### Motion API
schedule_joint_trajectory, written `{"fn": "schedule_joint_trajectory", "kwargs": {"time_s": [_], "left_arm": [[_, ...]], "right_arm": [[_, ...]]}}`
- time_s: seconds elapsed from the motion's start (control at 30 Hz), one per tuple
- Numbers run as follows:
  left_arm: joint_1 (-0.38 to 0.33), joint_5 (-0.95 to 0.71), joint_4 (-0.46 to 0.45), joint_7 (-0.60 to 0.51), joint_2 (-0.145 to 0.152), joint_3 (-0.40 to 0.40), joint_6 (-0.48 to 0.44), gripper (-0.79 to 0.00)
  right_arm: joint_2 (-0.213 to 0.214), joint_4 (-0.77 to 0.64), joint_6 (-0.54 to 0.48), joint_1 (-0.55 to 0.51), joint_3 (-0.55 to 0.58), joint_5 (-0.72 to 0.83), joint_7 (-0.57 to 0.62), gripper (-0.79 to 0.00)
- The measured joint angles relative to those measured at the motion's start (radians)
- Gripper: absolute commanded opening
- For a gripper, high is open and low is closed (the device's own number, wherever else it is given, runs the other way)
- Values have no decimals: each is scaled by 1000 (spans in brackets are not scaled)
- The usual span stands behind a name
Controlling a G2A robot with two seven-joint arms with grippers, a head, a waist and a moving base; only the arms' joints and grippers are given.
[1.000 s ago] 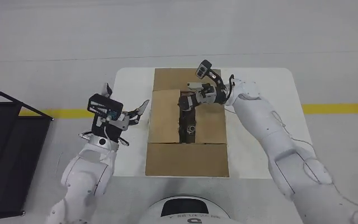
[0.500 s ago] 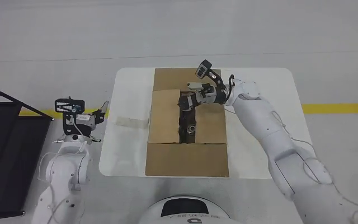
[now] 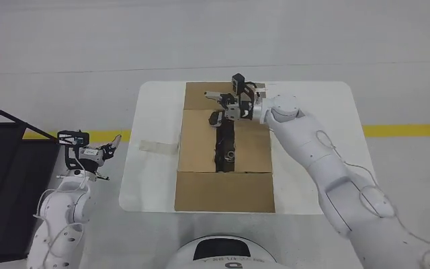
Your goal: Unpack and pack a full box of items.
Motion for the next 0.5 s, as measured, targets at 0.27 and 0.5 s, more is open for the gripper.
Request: {"fn": "schedule_joint_trajectory", "kwargs": {"time_s": [0.27,0.5], "left_arm": [[-25,33,42,47,1,30,-55,0],[7,132,46,128,1,64,-67,0]], "right_arm": [[-20,-44,30,23,-29,-27,13,0],[7,-104,-20,-8,15,-91,16,0]]}}
